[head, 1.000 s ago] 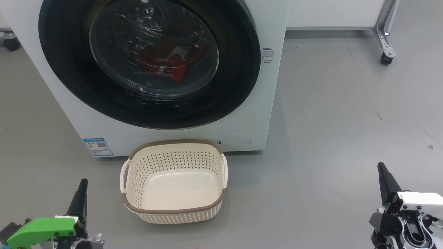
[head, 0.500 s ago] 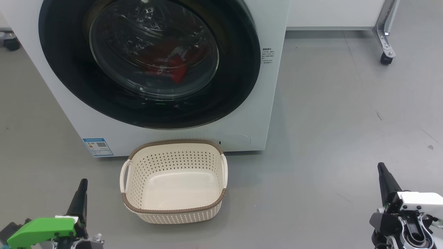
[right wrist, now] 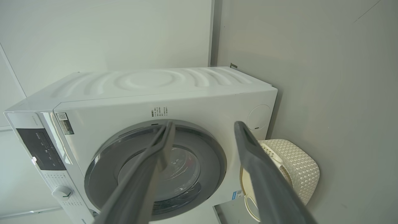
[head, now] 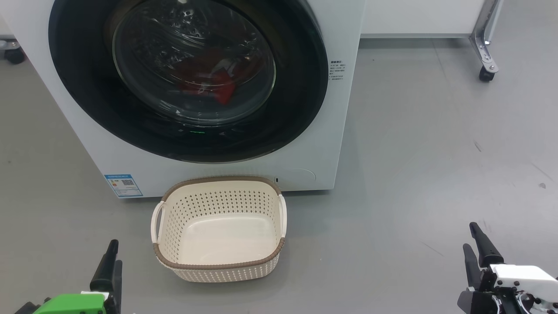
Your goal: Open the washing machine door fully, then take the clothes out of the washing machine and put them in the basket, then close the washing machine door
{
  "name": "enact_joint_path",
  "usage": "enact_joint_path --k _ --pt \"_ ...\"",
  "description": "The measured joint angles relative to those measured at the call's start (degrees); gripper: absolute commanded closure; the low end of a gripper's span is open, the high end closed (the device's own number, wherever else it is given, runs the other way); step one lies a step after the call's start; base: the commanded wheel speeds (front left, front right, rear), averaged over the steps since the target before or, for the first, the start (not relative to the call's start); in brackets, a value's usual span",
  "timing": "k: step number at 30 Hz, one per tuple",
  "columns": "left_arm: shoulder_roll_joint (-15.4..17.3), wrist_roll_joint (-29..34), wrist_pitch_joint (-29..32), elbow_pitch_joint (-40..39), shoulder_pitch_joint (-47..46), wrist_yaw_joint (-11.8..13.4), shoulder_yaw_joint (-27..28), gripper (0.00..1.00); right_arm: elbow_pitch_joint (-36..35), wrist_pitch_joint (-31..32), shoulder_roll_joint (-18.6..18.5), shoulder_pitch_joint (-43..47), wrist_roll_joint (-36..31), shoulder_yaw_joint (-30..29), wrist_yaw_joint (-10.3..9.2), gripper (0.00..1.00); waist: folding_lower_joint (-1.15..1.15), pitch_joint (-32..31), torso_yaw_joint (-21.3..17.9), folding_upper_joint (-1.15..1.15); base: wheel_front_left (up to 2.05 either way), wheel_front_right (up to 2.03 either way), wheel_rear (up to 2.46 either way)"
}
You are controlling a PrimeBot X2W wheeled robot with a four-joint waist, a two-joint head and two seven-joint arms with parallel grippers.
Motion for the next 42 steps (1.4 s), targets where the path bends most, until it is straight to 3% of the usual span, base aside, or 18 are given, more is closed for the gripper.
enact_joint_path --k 13,20,32,42 --pt "0.0 0.3 -2.0 -1.5 -0.1 0.0 -0.7 0.00 -0.8 -1.8 -0.3 -0.2 -2.4 0.5 0.01 0.00 0.00 0.1 0.0 0.00 0.00 0.00 0.00" --pt "0.3 4.4 -3.9 -2.8 -0.3 0.0 -1.8 0.00 -1.5 -3.6 -1.7 -0.7 -6.5 1.9 0.01 0.00 0.00 0.2 0.0 0.00 0.00 0.00 0.00" --pt "3.3 15.9 -6.6 -4.3 -0.8 0.0 -4.9 0.00 -1.7 -6.3 -5.6 -1.4 -18.9 5.7 -0.03 0.00 0.00 0.3 0.1 0.00 0.00 0.00 0.00" --pt "4.9 27.5 -8.4 -4.9 -1.0 1.1 -7.4 0.00 -1.8 -8.4 -7.7 -2.3 -30.5 9.8 -2.04 0.00 0.00 0.3 0.3 0.00 0.00 0.00 0.00"
